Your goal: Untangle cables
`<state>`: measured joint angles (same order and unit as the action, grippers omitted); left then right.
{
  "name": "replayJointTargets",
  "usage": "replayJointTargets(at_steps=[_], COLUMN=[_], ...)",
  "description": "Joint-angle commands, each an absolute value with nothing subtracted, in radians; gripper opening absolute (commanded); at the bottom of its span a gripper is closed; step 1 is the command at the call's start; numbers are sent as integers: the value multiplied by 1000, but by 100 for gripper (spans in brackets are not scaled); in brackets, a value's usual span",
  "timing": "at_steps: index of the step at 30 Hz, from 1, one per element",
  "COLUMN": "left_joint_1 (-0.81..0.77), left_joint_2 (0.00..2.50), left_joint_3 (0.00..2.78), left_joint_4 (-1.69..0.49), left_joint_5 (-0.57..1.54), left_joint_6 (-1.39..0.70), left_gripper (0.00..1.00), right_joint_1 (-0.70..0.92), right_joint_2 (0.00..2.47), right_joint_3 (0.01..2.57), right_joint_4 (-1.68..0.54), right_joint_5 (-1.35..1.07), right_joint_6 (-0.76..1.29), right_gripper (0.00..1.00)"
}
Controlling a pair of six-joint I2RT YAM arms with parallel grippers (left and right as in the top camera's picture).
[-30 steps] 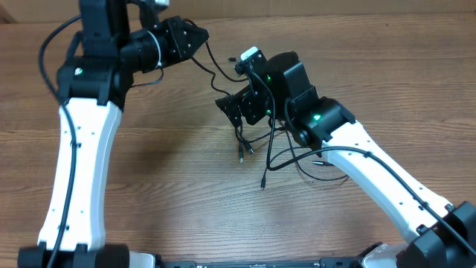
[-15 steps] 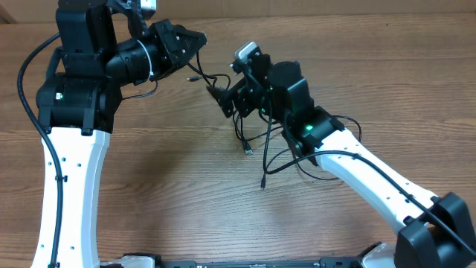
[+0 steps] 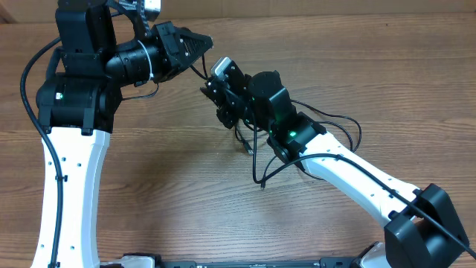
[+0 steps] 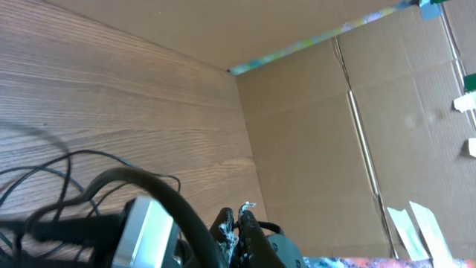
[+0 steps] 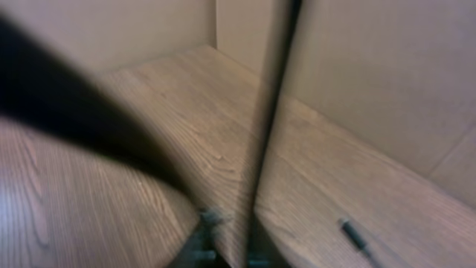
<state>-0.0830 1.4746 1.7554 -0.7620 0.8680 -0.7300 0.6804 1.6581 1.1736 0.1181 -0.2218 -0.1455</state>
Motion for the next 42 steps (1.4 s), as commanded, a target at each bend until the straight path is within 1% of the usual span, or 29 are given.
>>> replayJointTargets(at_steps=[1,2,3,4,6,9,15,18,21,23,29,31,33,35,38,41,42], left_joint_1=[-76,-76,-76,-76,-76,-76,-76,-76,-76,-76,-76,-75,-70,-65,-59,-52,-52], left_joint_2=[1460,1460,1460,1460,1460,1460,1460,1460,1460,1460,1460,1460,1460,1460,1460,1460,1460], left_joint_3=[1777,1777,1777,1777,1777,1777,1777,1777,1777,1777,1777,1777,1777,1777,1777,1777,1777], left_joint_4=[-755,-755,-755,-755,-755,-755,-754,-754,-753,-743,-701,-702,-702,-702,-709,-732,-743], left_joint_5=[913,913,913,913,913,914,933,942,931,924,923,916,916,914,915,914,913], left_joint_6=[-714,-714,-714,-714,-714,-714,-723,-741,-741,-741,-741,-735,-704,-645,-544,-424,-398], left_gripper=[4,4,4,4,4,4,4,4,4,4,4,4,4,4,4,4,4], right_joint_1=[678,678,678,678,678,678,678,680,683,685,686,686,678,668,643,624,620], right_joint_2=[1665,1664,1662,1661,1655,1652,1658,1679,1694,1695,1695,1695,1695,1693,1684,1671,1665], right_joint_3=[1174,1174,1174,1174,1174,1174,1174,1174,1174,1174,1174,1174,1174,1175,1175,1175,1175], right_joint_4=[107,101,97,94,91,91,104,140,152,157,158,136,110,89,39,-20,-41], right_joint_5=[-214,-215,-215,-213,-198,-156,-158,-171,-272,-330,-382,-317,-185,-120,-115,-167,-206], right_joint_6=[-132,-131,-131,-132,-132,-133,-133,-132,-132,-132,-128,-128,-128,-130,-136,-171,-191], right_gripper=[4,15,36,46,53,53,53,59,64,66,66,66,66,72,81,88,89])
